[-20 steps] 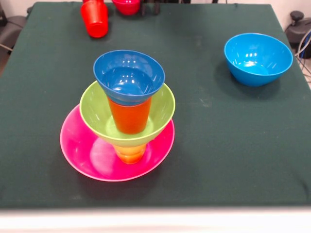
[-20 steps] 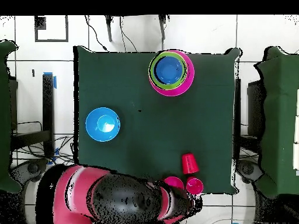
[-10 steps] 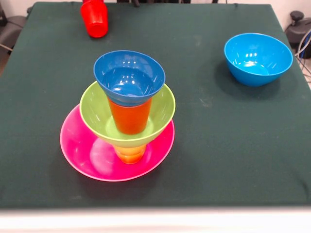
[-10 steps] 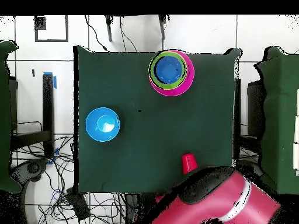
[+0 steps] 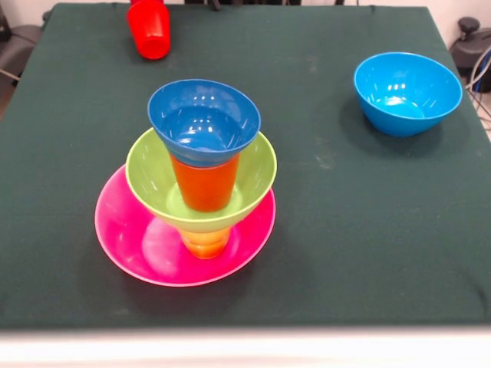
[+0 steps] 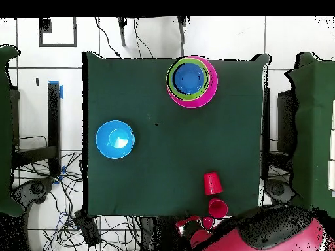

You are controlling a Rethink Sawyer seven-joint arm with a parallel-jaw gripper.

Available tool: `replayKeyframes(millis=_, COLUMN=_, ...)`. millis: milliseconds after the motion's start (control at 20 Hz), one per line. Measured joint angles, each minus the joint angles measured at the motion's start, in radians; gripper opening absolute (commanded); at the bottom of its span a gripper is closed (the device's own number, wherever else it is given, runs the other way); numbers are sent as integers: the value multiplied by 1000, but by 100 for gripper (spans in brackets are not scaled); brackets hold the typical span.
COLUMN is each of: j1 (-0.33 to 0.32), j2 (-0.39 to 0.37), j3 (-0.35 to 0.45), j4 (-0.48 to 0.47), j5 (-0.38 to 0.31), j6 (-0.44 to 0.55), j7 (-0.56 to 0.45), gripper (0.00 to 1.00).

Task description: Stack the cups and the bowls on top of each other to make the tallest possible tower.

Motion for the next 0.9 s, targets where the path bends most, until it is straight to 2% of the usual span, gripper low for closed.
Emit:
replayKeyframes(millis=300, j1=-86, j2=-33, j3=111, j4=29, j5=-117, j6=105, j7=0, gripper=100)
replayKeyframes(millis=450, j1=-70, j2=-40, j3=119, j4=27, j5=-186, j6=107, j7=8, gripper=100)
replayKeyframes(millis=500, j1=-29, j2=-44, j3=107, j4=18, j5=-245, j6=91, j7=28, gripper=100)
replayKeyframes(millis=650, j1=66, j2=-49, j3=69, j4=-9, j5=-342, j6=44, j7=92, gripper=100)
replayKeyframes(millis=700, j1=141, j2=-48, j3=35, j4=-33, j5=-402, j6=6, j7=160, gripper=100)
replayKeyframes(millis=900, j1=246, j2=-36, j3=-23, j4=-76, j5=-462, j6=-63, j7=313, gripper=100)
